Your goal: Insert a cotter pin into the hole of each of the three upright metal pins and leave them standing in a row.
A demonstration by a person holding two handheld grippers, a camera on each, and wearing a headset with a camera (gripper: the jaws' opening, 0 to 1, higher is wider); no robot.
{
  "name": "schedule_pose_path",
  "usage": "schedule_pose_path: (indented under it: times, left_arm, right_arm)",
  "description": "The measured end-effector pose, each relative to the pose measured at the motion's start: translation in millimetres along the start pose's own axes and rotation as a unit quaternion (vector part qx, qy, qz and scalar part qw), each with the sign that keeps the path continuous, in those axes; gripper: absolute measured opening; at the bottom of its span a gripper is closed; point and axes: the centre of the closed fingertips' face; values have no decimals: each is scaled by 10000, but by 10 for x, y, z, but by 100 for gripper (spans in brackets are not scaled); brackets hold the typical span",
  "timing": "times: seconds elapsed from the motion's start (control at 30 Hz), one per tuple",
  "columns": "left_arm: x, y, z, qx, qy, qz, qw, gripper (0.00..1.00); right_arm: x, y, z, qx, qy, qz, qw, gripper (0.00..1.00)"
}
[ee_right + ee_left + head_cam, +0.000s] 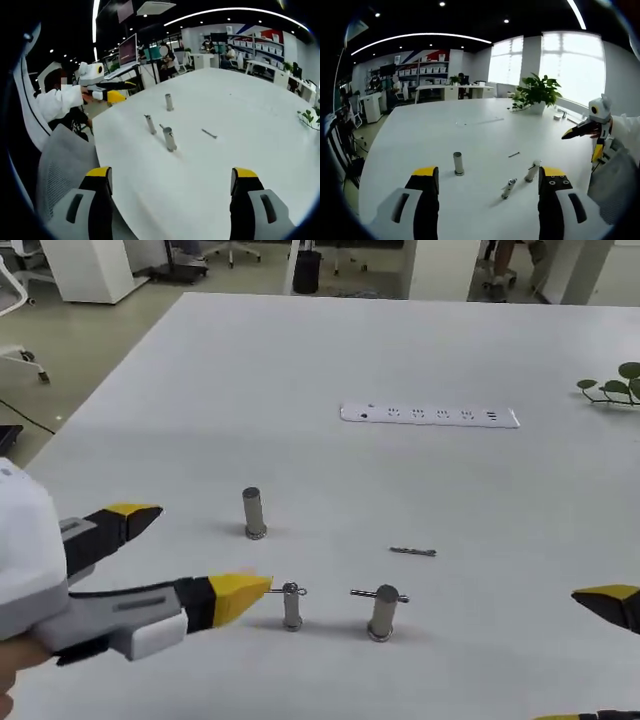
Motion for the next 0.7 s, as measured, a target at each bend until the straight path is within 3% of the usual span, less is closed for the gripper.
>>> schedule_pose_path:
  times: [0.17,0.3,0.43,0.6,0.7]
  left_arm:
    - [-186,98,101,-50,-25,-96,9999,70]
    - [-300,103,212,-178,-48,10,9998,67]
    - [-409,103,325,-287,-110,58,9995,56]
    - [-547,2,519,-251,75,263,9993,50]
    - [-623,-42,538,-206,35,290,9994,42]
  right_arm:
    - [-5,-59,27,-109,-45,69,9999,96]
    - [-10,-89,27,-146,-99,120,9998,96]
    - [-19,-101,37,-246,-148,94,9995,96]
    - [-11,-161,50,-354,-276,139,9989,95]
    - [-4,-171,63,-440,-309,119,9985,95]
Point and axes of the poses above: the centre of the closed fingertips' face, and the gripper's own axes: x roughly backward along the fingers, z roughly to its left, y roughly out of its top, and after that the axes turned 4 degrees about -y, right-handed
